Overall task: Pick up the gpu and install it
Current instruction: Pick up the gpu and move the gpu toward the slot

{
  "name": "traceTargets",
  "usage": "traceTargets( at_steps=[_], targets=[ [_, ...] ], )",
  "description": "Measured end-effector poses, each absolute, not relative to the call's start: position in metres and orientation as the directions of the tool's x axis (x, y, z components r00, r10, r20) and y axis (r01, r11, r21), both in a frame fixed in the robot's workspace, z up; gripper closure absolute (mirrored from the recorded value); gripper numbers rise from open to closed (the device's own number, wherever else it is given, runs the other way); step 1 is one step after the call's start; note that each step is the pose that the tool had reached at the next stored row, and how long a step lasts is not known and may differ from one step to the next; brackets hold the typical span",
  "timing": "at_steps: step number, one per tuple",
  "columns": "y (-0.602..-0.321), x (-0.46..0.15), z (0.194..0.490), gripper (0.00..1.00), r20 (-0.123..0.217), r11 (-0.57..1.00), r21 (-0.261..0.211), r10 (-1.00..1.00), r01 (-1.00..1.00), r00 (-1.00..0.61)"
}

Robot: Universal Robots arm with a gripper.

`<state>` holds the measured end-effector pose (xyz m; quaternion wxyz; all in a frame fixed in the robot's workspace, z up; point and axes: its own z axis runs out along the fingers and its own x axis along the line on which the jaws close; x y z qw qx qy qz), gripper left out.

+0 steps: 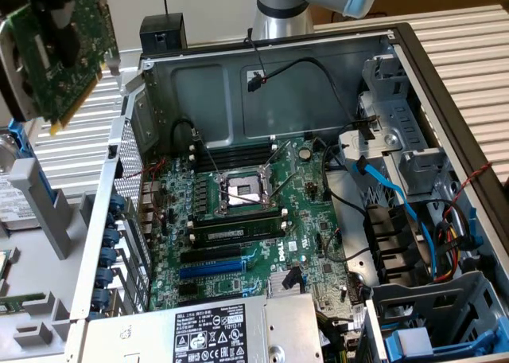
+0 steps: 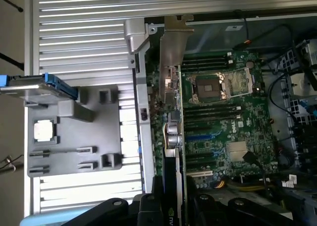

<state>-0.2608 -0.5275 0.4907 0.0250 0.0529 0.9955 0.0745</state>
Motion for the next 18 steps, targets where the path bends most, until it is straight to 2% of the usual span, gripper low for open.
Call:
traceTargets(
  at_steps=[11, 18],
  targets=[
    [-0.527, -0.211, 0.491, 0.71, -0.042, 0.983, 0.154, 0.109, 0.101, -0.993],
    [-0.516, -0.185, 0.489, 0.71, -0.042, 0.983, 0.154, 0.109, 0.101, -0.993]
  ],
)
